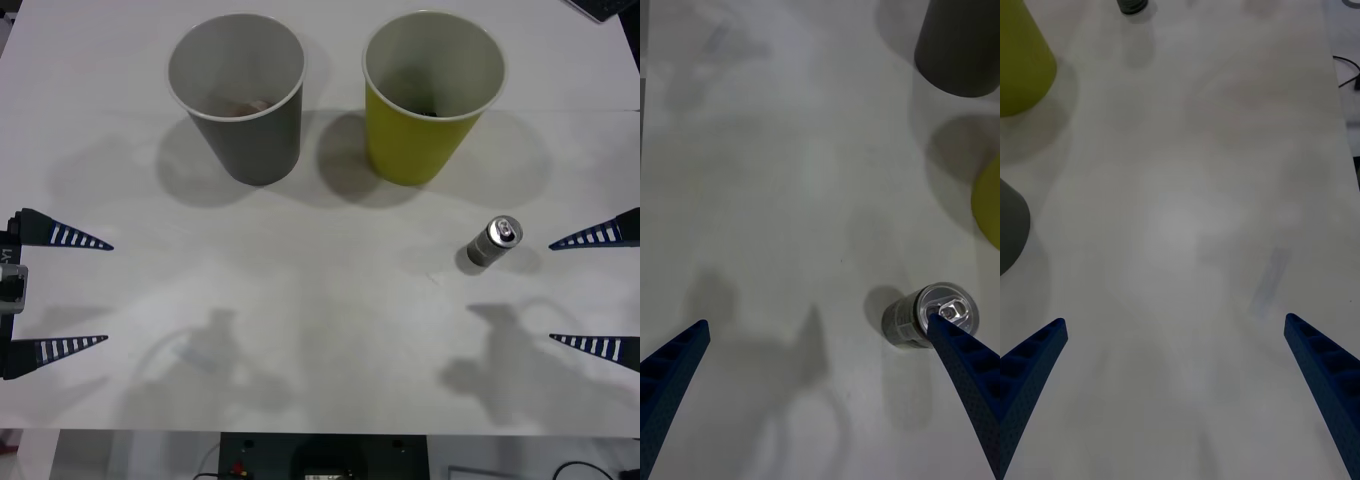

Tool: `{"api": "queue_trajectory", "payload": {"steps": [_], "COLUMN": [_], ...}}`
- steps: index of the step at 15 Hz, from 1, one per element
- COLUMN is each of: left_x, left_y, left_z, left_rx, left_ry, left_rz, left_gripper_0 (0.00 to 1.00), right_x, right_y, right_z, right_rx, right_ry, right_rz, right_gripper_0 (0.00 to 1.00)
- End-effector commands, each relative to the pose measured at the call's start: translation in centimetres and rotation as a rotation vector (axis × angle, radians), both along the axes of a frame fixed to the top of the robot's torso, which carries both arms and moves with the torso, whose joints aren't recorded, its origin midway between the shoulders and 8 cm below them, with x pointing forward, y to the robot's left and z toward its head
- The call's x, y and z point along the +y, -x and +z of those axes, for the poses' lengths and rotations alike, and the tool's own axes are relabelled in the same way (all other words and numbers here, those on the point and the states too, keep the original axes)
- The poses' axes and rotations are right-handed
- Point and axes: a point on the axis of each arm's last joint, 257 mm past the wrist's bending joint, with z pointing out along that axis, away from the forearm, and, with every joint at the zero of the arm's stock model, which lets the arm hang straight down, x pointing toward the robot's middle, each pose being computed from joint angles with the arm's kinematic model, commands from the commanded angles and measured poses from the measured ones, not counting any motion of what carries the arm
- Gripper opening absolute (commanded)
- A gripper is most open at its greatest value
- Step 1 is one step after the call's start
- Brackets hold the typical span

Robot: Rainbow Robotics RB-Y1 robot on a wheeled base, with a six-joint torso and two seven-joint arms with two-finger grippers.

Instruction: Put the can into the green bin and the plastic bottle into the gray bin

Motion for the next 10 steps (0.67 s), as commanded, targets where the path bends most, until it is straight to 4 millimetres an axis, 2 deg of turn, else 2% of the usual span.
{"api": "queue_trajectory", "payload": {"steps": [1, 2, 3, 6, 10], "left_x": [0.0, 0.0, 0.0, 0.0, 0.0], "left_y": [0.0, 0.0, 0.0, 0.0, 0.0], "left_z": [0.0, 0.0, 0.0, 0.0, 0.0], "left_rx": [0.000, 0.000, 0.000, 0.000, 0.000], "left_ry": [0.000, 0.000, 0.000, 0.000, 0.000], "left_rz": [0.000, 0.000, 0.000, 0.000, 0.000], "left_gripper_0": [1.00, 1.00, 1.00, 1.00, 1.00], "right_x": [0.0, 0.0, 0.7, 1.2, 0.6], "right_y": [0.0, 0.0, 0.9, 0.8, -0.5], "right_z": [0.0, 0.0, -1.2, -0.4, 0.6], "right_rx": [0.000, 0.000, 0.042, 0.055, 0.040], "right_ry": [0.000, 0.000, -0.031, -0.075, -0.131], "right_rz": [0.000, 0.000, 0.004, 0.009, -0.029], "right_gripper_0": [1.00, 1.00, 1.00, 1.00, 1.00]}}
